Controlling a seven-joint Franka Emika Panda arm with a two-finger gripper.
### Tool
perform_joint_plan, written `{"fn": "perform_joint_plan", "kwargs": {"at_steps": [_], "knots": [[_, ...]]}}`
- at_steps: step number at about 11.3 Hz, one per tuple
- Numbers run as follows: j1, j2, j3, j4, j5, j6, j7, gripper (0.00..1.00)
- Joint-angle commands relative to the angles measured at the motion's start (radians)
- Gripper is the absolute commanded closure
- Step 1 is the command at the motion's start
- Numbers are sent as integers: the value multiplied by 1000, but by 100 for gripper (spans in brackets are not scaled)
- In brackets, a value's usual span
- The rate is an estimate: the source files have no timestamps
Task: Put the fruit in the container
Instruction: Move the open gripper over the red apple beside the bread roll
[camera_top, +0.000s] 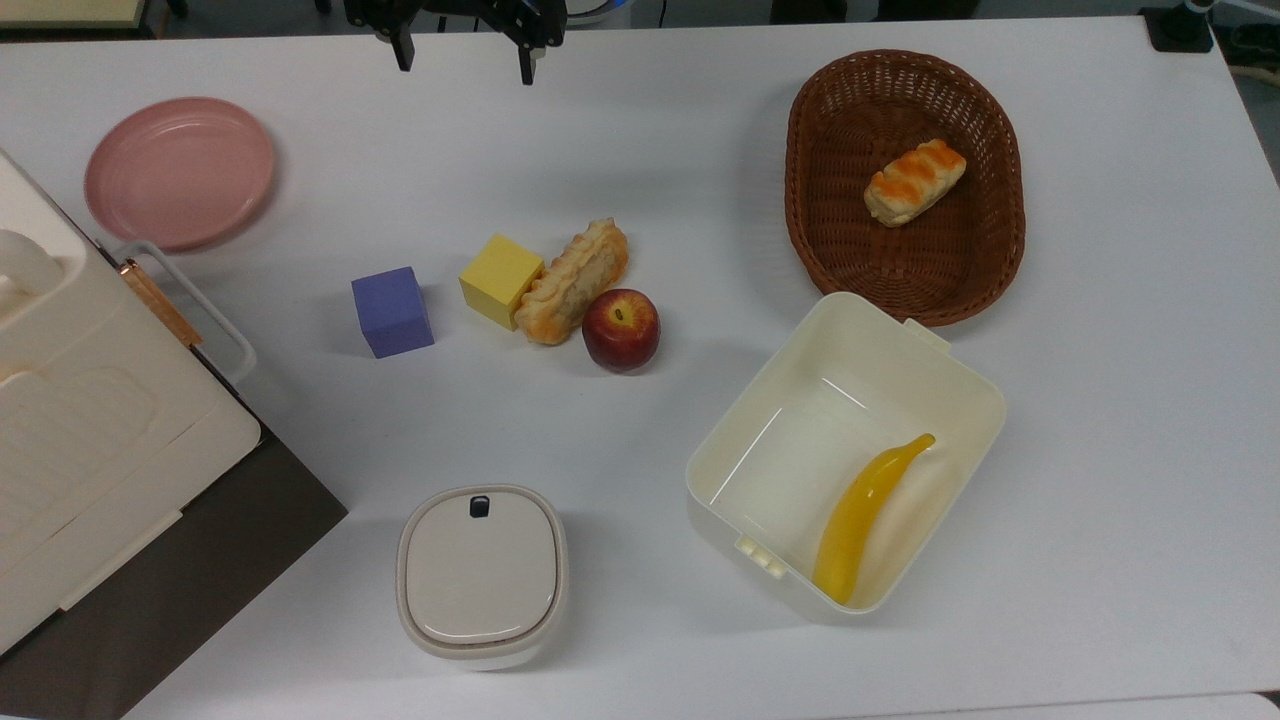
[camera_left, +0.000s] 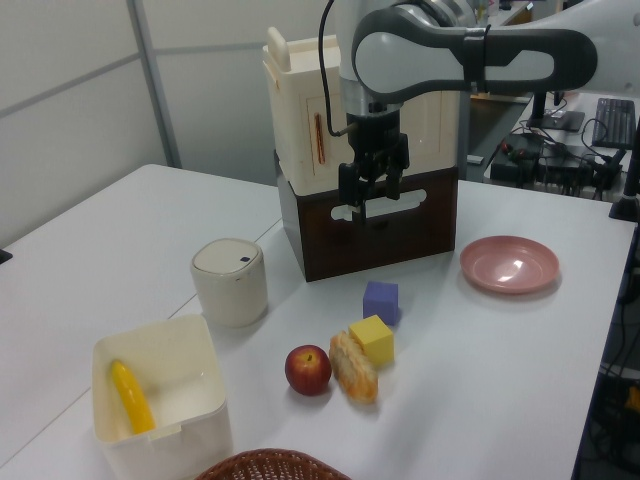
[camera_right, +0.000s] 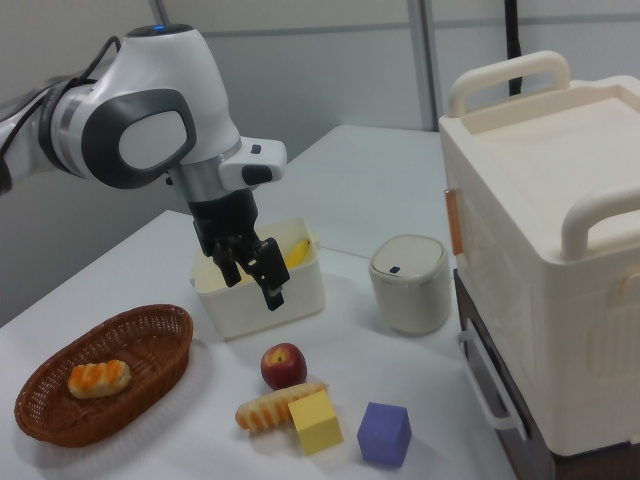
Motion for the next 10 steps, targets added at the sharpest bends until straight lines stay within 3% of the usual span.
{"fn": "perform_joint_plan", "kwargs": {"at_steps": [1, 6, 10], "knots": [[5, -7, -3, -7, 13, -16, -21, 0], [14, 10, 6, -30, 15, -1, -19, 0], [83, 66, 6, -54, 15, 74, -13, 0]]}}
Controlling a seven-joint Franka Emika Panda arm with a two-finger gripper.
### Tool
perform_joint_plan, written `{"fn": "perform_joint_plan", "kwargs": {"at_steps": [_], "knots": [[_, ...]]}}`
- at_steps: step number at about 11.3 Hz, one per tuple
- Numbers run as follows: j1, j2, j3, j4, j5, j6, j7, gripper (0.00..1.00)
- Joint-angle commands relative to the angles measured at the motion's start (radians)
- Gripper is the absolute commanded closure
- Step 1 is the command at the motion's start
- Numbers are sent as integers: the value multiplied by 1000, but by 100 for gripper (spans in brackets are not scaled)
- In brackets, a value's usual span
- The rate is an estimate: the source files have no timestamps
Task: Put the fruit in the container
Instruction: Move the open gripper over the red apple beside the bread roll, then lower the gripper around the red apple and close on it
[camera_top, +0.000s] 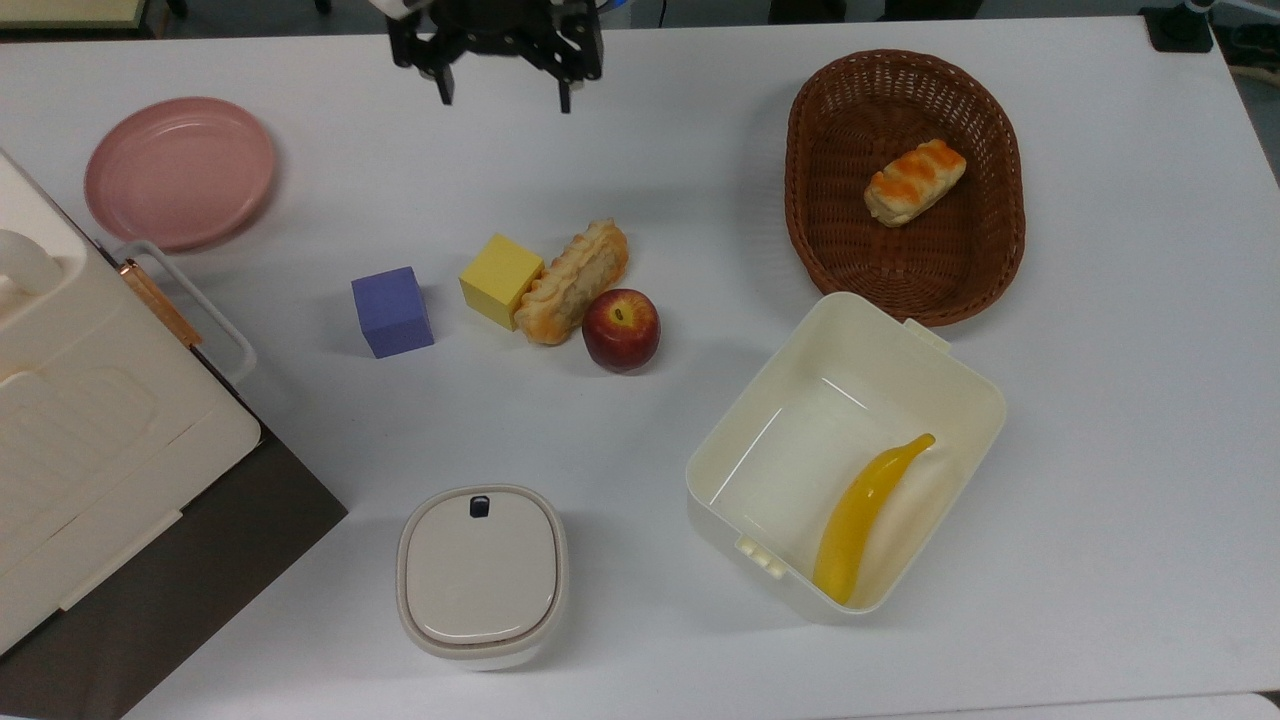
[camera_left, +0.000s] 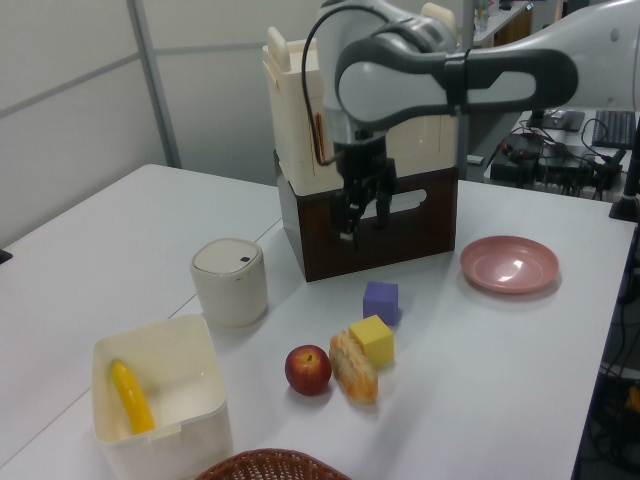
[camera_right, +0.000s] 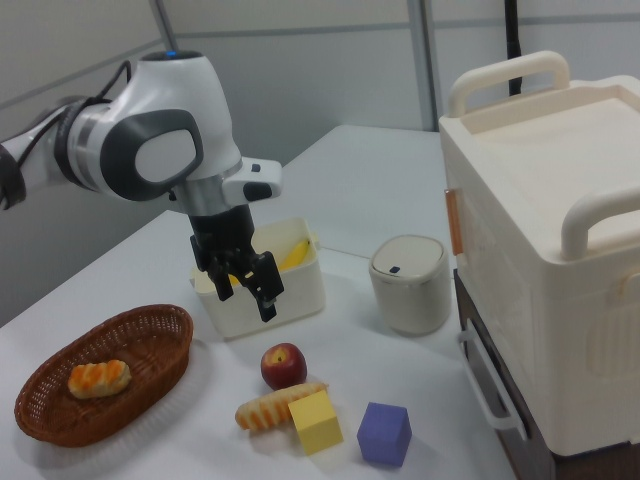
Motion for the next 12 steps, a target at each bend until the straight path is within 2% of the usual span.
{"fn": "perform_joint_plan", "kwargs": {"at_steps": [1, 4, 5, 8, 10, 12], "knots": [[57, 44, -4, -48, 15, 122, -7, 0], [103, 119, -4, -75, 13, 251, -17, 0], [106, 151, 1, -75, 10, 275, -63, 0], [105, 226, 20, -75, 10, 325, -334, 0], [103, 275, 34, -75, 2, 375, -407, 0], [102, 312, 43, -75, 2, 412, -418, 0]]}}
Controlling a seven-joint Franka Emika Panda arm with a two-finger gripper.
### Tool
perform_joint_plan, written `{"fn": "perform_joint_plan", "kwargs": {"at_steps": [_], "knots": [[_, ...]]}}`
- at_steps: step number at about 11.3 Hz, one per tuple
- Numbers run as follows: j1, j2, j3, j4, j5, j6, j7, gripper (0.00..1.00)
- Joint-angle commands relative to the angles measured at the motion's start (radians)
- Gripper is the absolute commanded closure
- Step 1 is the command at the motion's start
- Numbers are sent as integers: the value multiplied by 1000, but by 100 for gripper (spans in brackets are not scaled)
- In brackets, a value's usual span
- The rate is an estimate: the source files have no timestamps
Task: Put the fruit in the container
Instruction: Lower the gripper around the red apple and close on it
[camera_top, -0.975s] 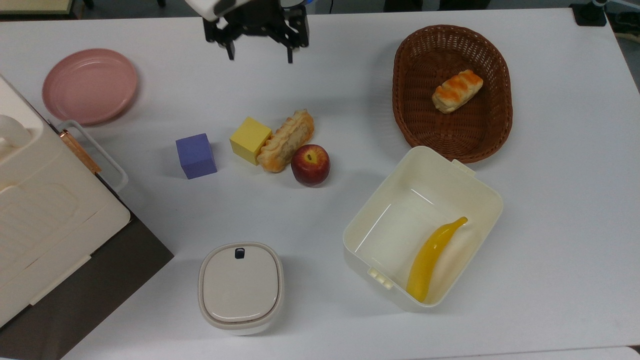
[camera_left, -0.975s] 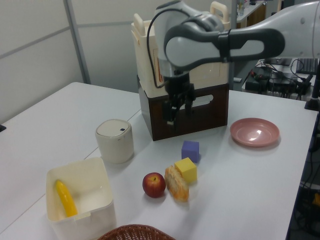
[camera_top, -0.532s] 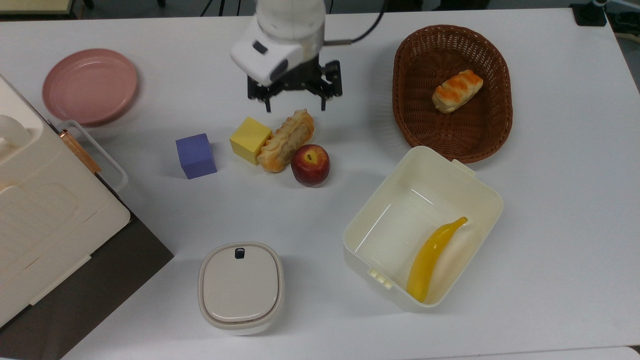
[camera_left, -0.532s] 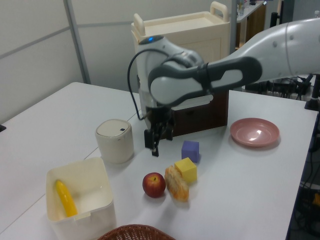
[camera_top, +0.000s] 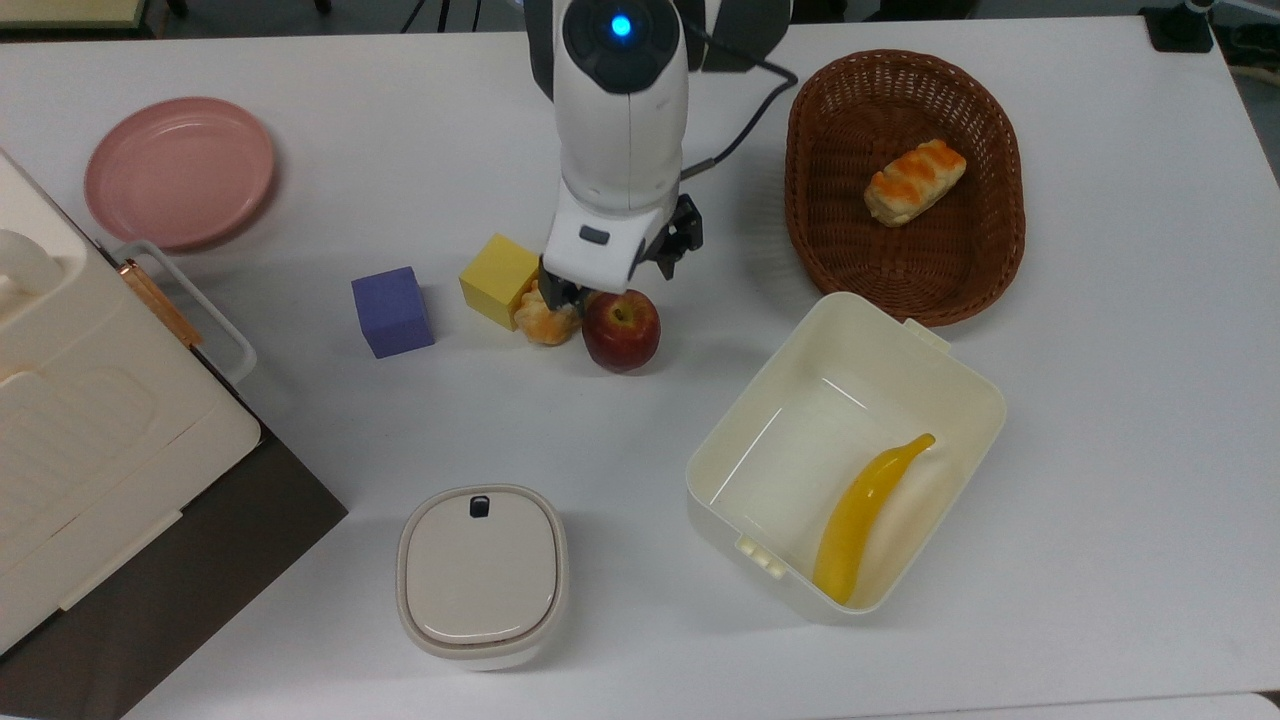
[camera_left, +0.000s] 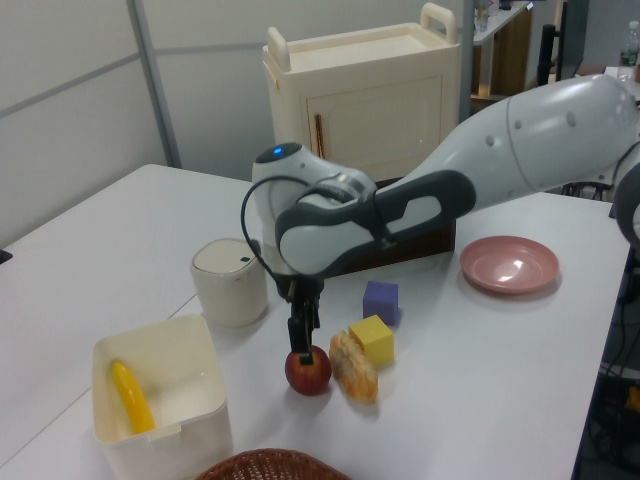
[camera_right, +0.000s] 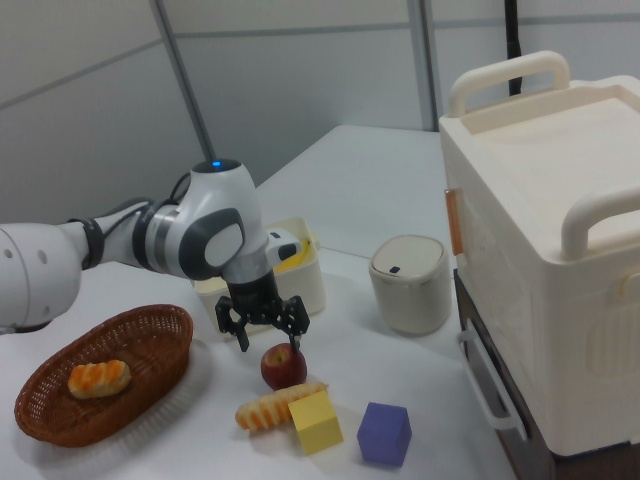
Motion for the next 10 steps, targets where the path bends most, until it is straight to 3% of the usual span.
{"fn": "perform_joint_plan", "kwargs": {"at_steps": [1, 4, 6, 7, 10], "knots": [[-1, 40, 16, -9, 2, 63, -38, 0], [-4, 65, 17, 0, -4, 74, -37, 0], [-1, 64, 17, -8, -4, 97, -24, 37], [-3, 56, 17, -6, -4, 94, -24, 43], [-3, -14, 17, 4, 1, 44, 26, 43]]}}
